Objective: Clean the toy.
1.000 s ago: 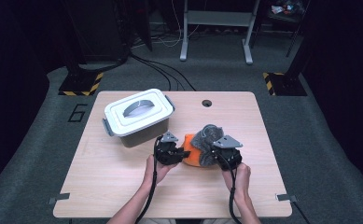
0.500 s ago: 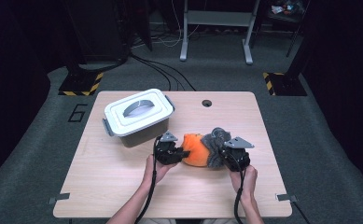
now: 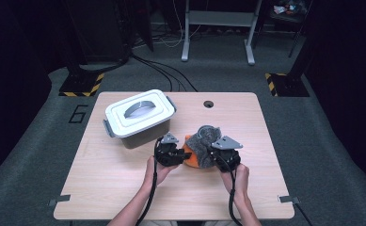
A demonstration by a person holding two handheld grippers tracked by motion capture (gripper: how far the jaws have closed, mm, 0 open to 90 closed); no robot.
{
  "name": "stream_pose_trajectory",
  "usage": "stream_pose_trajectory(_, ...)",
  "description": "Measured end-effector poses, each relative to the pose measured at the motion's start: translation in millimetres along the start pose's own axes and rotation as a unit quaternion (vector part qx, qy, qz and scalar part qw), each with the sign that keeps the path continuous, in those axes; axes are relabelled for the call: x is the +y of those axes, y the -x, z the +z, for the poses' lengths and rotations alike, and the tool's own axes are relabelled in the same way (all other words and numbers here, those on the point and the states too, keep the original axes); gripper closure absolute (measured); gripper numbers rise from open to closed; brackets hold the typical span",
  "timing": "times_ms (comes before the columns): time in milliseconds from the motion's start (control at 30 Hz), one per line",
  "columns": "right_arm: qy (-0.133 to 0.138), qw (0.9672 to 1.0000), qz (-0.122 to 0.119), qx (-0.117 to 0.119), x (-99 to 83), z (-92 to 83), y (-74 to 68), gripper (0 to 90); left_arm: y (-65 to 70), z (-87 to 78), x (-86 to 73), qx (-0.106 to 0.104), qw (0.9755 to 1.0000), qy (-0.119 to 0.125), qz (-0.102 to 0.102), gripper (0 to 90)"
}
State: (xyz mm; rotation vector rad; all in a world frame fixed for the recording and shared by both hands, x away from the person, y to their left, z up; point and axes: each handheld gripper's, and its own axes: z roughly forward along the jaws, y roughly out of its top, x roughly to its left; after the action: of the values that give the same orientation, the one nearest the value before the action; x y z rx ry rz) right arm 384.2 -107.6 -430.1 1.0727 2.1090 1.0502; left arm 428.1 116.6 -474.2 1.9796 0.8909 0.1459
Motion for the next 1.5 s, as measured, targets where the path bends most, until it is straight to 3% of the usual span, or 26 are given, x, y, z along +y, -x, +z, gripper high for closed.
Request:
stream_pose_trajectory(267, -0.014, 0.9984, 0.053, -0.011, -22.1, 3.1, 29.4, 82.2, 2.1, 0.9, 1.1, 0.001, 1.0000, -0.003, 0.003, 69.3)
stream_pose_trajectory(467, -0.030, 0.9963, 0.079, -0.017, -35.4, 10.0, 39.3, 82.2, 1.4, 1.3, 0.8, -0.001, 1.0000, 0.000, 0.003, 68.6)
stream_pose_trajectory(667, -0.039, 0.9958, 0.081, -0.018, -41.2, 13.6, 43.3, 82.2, 1.5, 0.9, 1.2, -0.002, 1.0000, -0.003, 0.007, 66.0)
stream_pose_trajectory(800, -0.041, 0.9958, 0.078, -0.024, -40.3, 13.5, 42.5, 82.2, 1.9, -2.4, 0.2, -0.004, 0.9992, -0.001, 0.039, 50.3)
stream_pose_trajectory(867, -0.041, 0.9958, 0.079, -0.024, -40.5, 13.2, 43.1, 82.3, 4.5, -3.4, -2.0, 0.008, 0.9976, -0.009, 0.069, 41.0)
stream_pose_trajectory(933, -0.041, 0.9958, 0.078, -0.023, -40.5, 13.3, 43.4, 82.2, 8.8, -0.7, -4.1, 0.028, 0.9935, -0.030, 0.106, 34.8)
stream_pose_trajectory(1000, -0.040, 0.9959, 0.077, -0.024, -40.1, 13.6, 43.3, 82.2, 12.8, 4.2, -6.0, 0.049, 0.9884, -0.043, 0.137, 33.5)
stream_pose_trajectory(1100, -0.039, 0.9959, 0.077, -0.026, -38.8, 14.0, 41.6, 82.3, 15.4, 8.1, -5.5, 0.060, 0.9866, -0.038, 0.147, 40.8)
stream_pose_trajectory(1167, -0.039, 0.9962, 0.073, -0.027, -38.8, 13.3, 42.0, 82.2, 15.4, 8.8, -5.1, 0.059, 0.9865, -0.035, 0.148, 52.7)
stream_pose_trajectory(1267, -0.036, 0.9963, 0.074, -0.027, -38.0, 12.0, 41.7, 82.2, 15.1, 8.3, -4.5, 0.058, 0.9888, -0.029, 0.134, 66.7)
stream_pose_trajectory(1367, -0.026, 0.9967, 0.071, -0.031, -36.2, 8.2, 40.7, 82.3, 12.7, 5.8, -4.1, 0.050, 0.9936, -0.013, 0.101, 71.7)
stream_pose_trajectory(1500, -0.010, 0.9974, 0.065, -0.031, -29.4, -0.3, 36.4, 82.3, 8.7, 3.5, -3.6, 0.032, 0.9979, -0.004, 0.057, 73.0)
